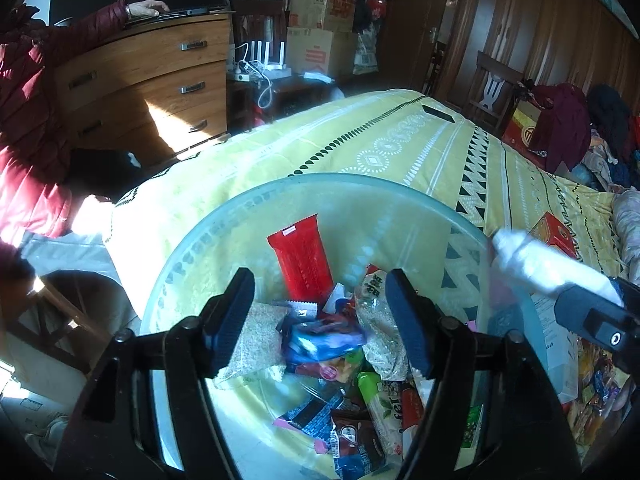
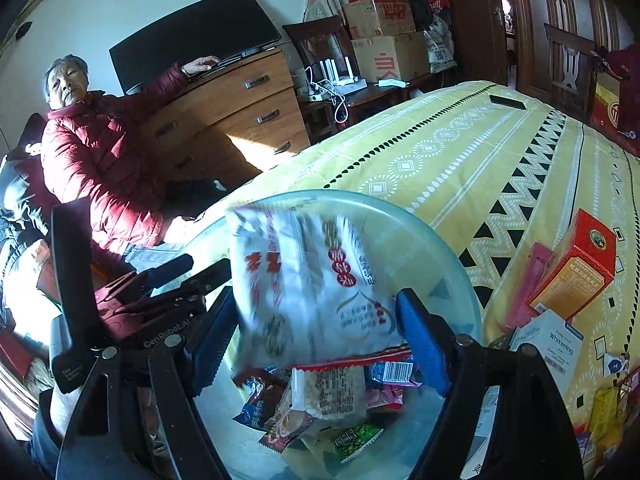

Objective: Organize snacks
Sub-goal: 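Carry the Oreo packet and white bag to the glass bowl and open both grippers, then move both grippers back over the snack pile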

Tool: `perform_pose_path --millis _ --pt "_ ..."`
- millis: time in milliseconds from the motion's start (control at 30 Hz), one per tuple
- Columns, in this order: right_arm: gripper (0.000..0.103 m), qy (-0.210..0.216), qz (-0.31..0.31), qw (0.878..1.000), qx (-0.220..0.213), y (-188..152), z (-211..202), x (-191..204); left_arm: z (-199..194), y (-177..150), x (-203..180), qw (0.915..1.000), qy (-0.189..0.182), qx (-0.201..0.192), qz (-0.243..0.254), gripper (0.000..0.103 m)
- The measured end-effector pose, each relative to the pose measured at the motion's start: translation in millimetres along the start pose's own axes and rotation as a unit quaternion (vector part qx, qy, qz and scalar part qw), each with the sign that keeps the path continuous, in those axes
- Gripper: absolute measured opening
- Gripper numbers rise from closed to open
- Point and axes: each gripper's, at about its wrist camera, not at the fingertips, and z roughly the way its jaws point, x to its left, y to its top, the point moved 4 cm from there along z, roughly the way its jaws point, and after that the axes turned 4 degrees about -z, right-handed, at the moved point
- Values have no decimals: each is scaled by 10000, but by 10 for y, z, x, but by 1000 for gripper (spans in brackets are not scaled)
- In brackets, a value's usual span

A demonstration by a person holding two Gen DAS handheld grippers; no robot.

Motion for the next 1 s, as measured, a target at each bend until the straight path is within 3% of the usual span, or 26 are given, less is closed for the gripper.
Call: perform_pose_path --millis 67,133,233,367,467,567,700,833,1000 --pt "84 1 3 10000 -12 -9 -10 0 -1 2 1 10000 27 -10 -5 81" --pt "91 -21 11 10000 -16 -24 -14 -5 -2 4 -7 10000 54 -14 14 82" --pt "91 -8 14 10000 -47 -37 -49 1 -6 -2 -25 10000 24 17 6 90" --pt "91 -35 -45 9973 -726 -87 -465 4 -117 -15 -71 9998 -138 -108 -106 93" --pt "92 -358 -103 9924 -1175 -256 -900 -150 -288 -14 -183 9989 -345 -300 -68 93" --pt "93 -844 46 9877 -1313 -544 -1257 -470 -467 -50 -368 9970 -629 -452 55 93" --pt "94 -1418 828 9795 -1169 -1279 -1673 -1075 -699 -246 -819 9907 -1112 -593 517 93" --pt "94 -1780 1445 9718 -544 -2207 -1806 -1448 -800 -605 -1404 9803 -1635 -413 1029 93" --pt "94 -2041 2201 9539 -43 -3281 -2062 -1756 -902 -1149 -2238 9577 -2172 -46 1887 93"
